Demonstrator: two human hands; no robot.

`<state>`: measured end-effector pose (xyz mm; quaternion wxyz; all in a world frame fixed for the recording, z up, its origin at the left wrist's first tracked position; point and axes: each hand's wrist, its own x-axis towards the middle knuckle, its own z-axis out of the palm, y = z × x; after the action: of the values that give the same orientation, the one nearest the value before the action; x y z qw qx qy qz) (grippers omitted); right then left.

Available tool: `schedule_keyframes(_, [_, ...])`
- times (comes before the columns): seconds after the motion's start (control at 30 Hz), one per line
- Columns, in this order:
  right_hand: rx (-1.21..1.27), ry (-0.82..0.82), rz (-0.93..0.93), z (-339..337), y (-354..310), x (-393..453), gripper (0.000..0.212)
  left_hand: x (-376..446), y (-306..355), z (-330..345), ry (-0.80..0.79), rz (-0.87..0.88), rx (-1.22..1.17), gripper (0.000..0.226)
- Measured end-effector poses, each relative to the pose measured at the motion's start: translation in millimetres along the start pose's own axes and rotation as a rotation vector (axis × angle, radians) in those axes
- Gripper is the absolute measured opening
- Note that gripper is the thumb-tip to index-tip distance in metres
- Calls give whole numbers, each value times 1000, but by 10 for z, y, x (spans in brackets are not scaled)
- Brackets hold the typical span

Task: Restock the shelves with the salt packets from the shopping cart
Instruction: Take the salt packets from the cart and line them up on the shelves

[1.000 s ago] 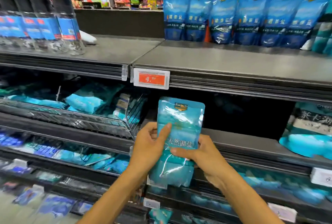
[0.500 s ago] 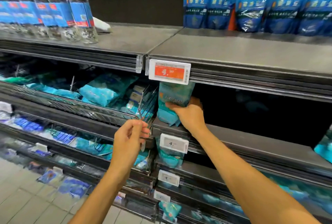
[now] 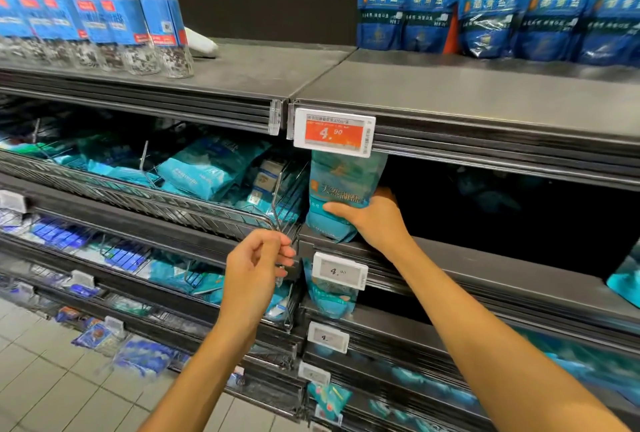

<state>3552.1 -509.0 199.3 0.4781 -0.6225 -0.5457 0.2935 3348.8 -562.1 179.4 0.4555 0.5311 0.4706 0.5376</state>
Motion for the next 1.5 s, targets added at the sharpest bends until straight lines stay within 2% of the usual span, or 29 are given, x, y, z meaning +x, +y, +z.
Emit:
schedule_keyframes(0.23, [-52, -59, 18, -99, 15, 41, 36, -57, 34, 31, 7, -3, -9, 23])
schedule_keyframes(0.63, [-61, -110, -54, -253, 49, -85, 25, -170, 46, 239, 27, 5, -2, 24])
schedule_keyframes(0.67, [-47, -104, -74, -308, 82, -129, 30, -188, 54, 295, 25, 14, 3, 24])
schedule_keyframes(0.73, [-20, -63, -103, -460, 142, -281, 55, -244, 74, 446, -2, 35, 10, 25])
schedule_keyframes(0.8, [15, 21, -122, -660, 201, -527, 64, -335, 97, 629, -63, 49, -6, 25])
schedule_keyframes(0.93, [164, 133, -230, -1217, 525, -1228, 37, -620, 52, 1210, -238, 54, -33, 26])
schedule_keyframes(1.03, [174, 259, -226, -1632, 830, -1753, 23, -861, -11, 1757, -406, 58, -44, 25])
schedule_keyframes(1.13, [143, 432, -107, -1973, 1189, -2285, 19, -1126, -69, 2353, -581, 23, -64, 21])
schedule_keyframes(1.37, [133, 1031, 243, -2465, 1665, -3588, 6, -1875, -247, 3528, -1081, -147, -88, 21])
schedule_keyframes(1.5, [62, 1300, 430, -2529, 1728, -4360, 18, -2559, -384, 4040, -1377, -236, -49, 19])
